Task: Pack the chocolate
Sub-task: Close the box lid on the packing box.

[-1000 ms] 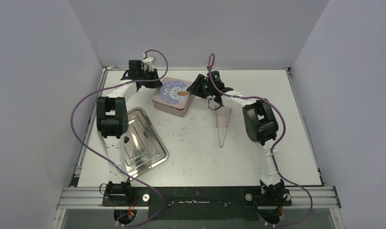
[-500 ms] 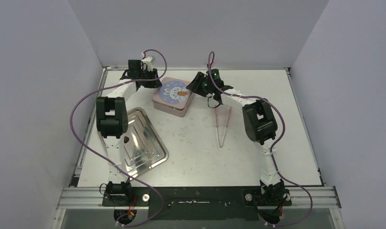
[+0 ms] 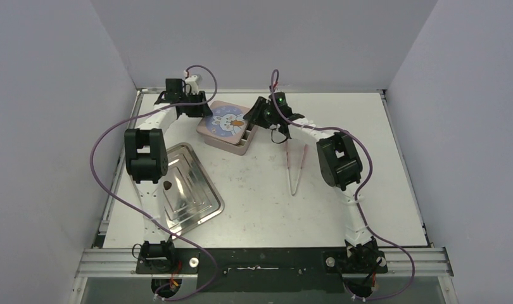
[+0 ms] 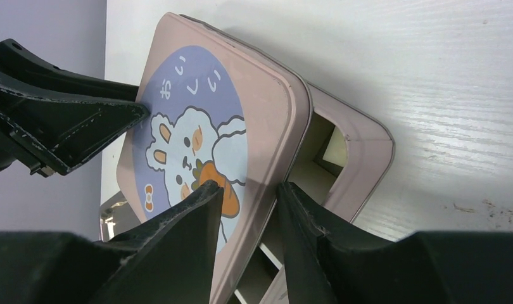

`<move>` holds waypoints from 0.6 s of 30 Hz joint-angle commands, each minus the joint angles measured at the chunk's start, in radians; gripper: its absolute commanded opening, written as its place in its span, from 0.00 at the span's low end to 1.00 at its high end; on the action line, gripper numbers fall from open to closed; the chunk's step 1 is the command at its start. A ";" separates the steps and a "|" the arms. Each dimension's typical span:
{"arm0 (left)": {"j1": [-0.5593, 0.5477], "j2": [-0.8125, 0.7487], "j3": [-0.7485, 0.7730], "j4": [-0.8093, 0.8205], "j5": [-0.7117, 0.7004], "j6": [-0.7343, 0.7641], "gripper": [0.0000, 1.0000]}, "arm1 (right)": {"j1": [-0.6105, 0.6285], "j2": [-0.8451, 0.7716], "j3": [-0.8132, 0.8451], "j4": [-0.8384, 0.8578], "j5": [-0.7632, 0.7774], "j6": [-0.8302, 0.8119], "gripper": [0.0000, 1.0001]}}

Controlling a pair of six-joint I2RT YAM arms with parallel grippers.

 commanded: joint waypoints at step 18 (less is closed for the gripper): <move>0.007 0.037 0.054 -0.061 0.069 -0.015 0.21 | 0.010 -0.103 -0.046 -0.015 0.034 0.041 0.41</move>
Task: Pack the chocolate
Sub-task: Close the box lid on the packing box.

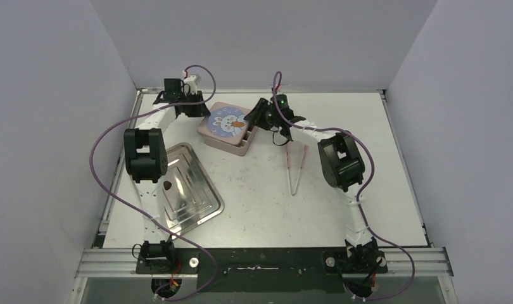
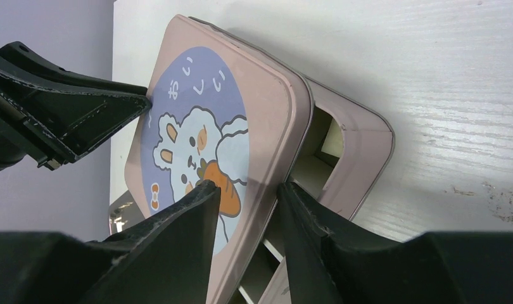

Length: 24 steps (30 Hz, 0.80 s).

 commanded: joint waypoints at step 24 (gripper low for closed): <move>-0.008 0.025 0.005 -0.020 0.048 -0.030 0.21 | 0.043 -0.050 0.087 -0.165 0.096 0.065 0.44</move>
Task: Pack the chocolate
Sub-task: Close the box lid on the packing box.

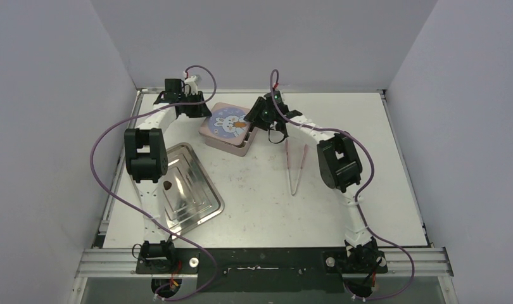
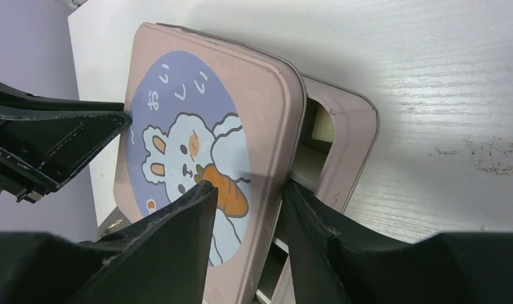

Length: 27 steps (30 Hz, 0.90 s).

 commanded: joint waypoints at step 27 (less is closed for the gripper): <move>-0.028 -0.016 0.001 -0.085 -0.019 0.029 0.35 | -0.010 -0.198 -0.236 0.320 -0.114 0.021 0.42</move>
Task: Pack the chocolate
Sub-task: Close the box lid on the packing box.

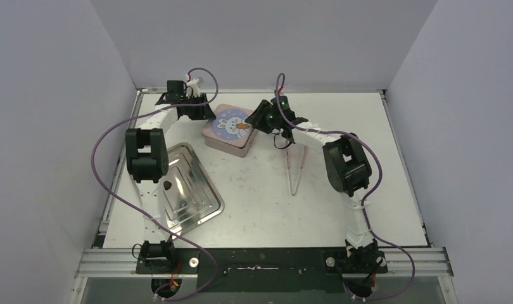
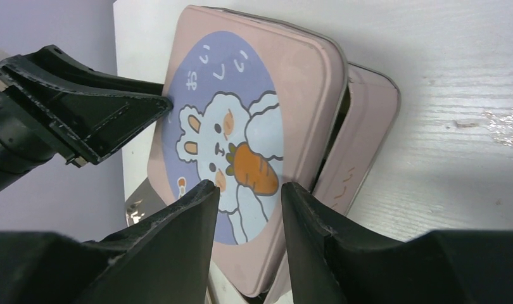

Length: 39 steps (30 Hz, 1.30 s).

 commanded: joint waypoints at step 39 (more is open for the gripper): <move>0.015 -0.047 -0.054 0.079 0.073 0.051 0.23 | 0.037 0.080 0.184 -0.038 0.030 -0.044 0.32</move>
